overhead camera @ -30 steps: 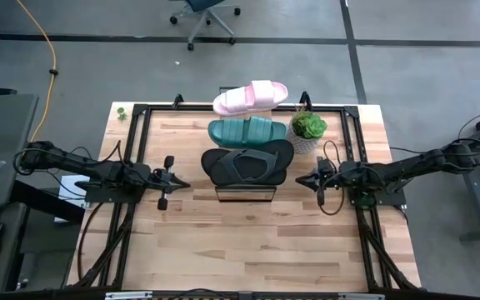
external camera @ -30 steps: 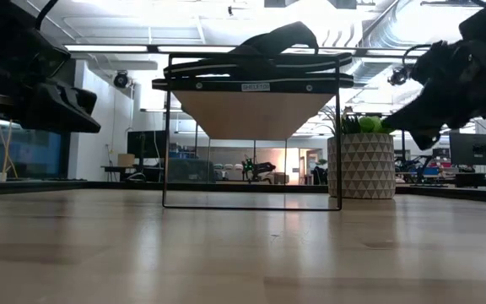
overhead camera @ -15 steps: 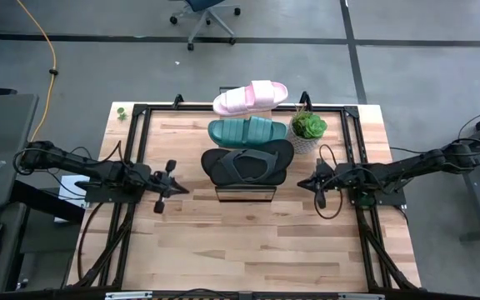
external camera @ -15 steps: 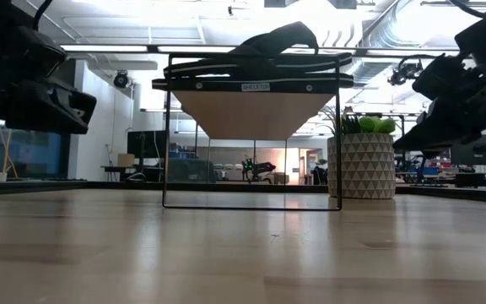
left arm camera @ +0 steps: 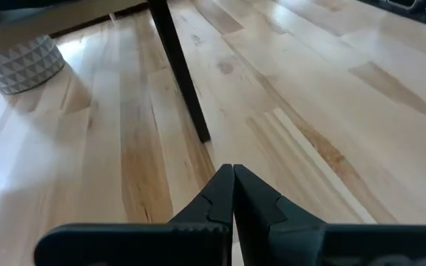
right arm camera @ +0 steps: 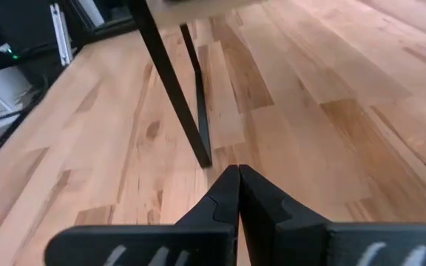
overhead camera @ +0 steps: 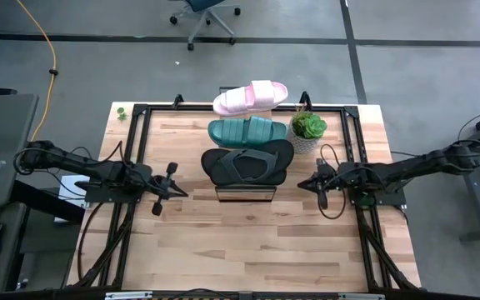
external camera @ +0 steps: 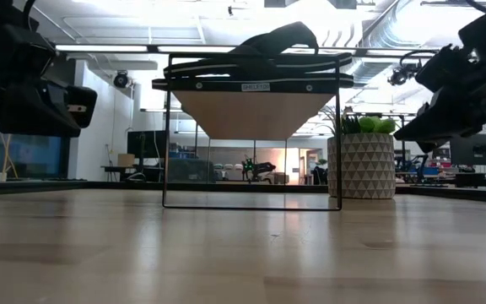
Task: Pick and place slippers onto the shelf
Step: Return to Home Position
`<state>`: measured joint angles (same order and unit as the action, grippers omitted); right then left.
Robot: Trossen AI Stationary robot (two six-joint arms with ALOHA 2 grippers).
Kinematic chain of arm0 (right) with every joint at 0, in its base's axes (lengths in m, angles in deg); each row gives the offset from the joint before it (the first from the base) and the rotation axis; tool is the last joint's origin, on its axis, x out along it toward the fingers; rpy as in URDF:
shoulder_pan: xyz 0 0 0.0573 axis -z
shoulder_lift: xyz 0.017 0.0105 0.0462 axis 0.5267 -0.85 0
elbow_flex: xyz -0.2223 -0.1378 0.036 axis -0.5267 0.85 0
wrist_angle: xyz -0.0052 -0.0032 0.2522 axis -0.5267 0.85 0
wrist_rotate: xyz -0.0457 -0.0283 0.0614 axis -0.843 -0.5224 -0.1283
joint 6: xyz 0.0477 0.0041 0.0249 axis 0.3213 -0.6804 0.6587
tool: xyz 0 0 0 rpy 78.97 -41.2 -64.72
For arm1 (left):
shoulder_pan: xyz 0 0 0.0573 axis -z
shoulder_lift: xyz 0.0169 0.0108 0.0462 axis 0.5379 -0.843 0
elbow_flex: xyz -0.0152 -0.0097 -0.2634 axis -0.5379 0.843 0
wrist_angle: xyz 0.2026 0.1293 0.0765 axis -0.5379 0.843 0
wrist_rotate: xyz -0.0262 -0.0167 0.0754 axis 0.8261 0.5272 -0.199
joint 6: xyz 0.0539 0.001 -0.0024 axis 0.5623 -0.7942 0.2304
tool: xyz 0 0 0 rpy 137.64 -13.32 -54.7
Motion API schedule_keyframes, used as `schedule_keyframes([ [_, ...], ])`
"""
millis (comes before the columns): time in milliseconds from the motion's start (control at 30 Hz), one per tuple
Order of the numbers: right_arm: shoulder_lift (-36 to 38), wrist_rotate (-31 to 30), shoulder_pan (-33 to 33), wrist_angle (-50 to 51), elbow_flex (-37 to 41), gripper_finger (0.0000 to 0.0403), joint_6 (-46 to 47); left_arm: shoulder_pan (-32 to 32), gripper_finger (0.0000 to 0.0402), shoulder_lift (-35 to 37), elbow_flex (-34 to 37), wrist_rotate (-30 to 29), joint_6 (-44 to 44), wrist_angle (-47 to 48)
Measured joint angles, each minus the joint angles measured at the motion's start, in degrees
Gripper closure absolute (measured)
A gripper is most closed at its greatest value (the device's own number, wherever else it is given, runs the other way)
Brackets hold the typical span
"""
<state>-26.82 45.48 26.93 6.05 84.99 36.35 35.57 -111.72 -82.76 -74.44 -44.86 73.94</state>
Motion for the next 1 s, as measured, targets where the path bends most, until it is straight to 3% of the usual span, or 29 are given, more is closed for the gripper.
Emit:
schedule_keyframes([
  [467, 17.82, -2.95, 0.01, 0.20, 0.02, 0.0403, -3.93, 0.00, 0.0401, -2.68, 0.00, -0.01, 0.21, -0.07],
  [633, 23.86, -3.74, 0.01, 5.19, 0.02, 0.0403, -4.60, 0.00, 0.0401, -2.69, 0.00, -0.01, 0.19, -0.07],
  [767, 27.51, -4.88, 0.01, 10.53, 0.02, 0.0403, -3.90, 0.00, 0.0401, -2.69, 0.00, 0.01, -0.11, -0.07],
  [1000, 29.84, -5.31, 0.01, 11.52, 0.00, 0.0403, -3.80, 0.00, 0.0401, -2.69, 0.00, -0.01, -0.34, -0.07],
])
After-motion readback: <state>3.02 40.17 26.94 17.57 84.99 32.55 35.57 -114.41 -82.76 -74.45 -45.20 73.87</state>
